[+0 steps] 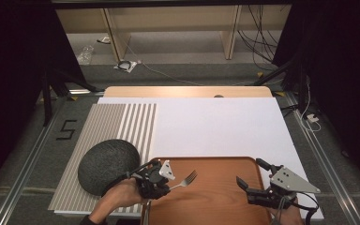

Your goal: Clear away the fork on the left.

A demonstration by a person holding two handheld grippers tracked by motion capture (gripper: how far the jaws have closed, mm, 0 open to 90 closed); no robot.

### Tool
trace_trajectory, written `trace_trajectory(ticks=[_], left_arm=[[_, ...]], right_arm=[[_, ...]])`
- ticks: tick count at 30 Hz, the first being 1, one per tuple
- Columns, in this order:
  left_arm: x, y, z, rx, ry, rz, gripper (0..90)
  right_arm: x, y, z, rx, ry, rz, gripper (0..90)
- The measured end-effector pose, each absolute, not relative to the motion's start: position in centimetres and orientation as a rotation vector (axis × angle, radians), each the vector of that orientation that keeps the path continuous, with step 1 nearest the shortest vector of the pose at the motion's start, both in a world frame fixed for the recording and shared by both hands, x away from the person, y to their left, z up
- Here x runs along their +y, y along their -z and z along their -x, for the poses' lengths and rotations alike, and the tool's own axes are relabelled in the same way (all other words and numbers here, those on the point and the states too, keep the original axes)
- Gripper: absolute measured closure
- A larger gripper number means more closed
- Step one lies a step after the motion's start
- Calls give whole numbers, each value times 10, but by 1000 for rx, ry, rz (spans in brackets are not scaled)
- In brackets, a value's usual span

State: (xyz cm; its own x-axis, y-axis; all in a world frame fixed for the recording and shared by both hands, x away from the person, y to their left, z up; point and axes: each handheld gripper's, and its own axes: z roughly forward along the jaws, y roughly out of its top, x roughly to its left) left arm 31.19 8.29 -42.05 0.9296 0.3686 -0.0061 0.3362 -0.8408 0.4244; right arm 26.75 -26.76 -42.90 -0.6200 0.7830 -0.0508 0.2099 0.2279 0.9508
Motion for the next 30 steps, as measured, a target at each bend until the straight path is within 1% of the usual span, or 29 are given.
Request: trace_trajectory(ticks=[16,30], left_arm=[[61,432,-292,426,-27,-2703,839],[48,441,-280,395,40,-2746,838]], right_arm=[[-267,429,-267,1972,-1397,-908,129],[-267,429,-267,1973,-1399,-908,129]])
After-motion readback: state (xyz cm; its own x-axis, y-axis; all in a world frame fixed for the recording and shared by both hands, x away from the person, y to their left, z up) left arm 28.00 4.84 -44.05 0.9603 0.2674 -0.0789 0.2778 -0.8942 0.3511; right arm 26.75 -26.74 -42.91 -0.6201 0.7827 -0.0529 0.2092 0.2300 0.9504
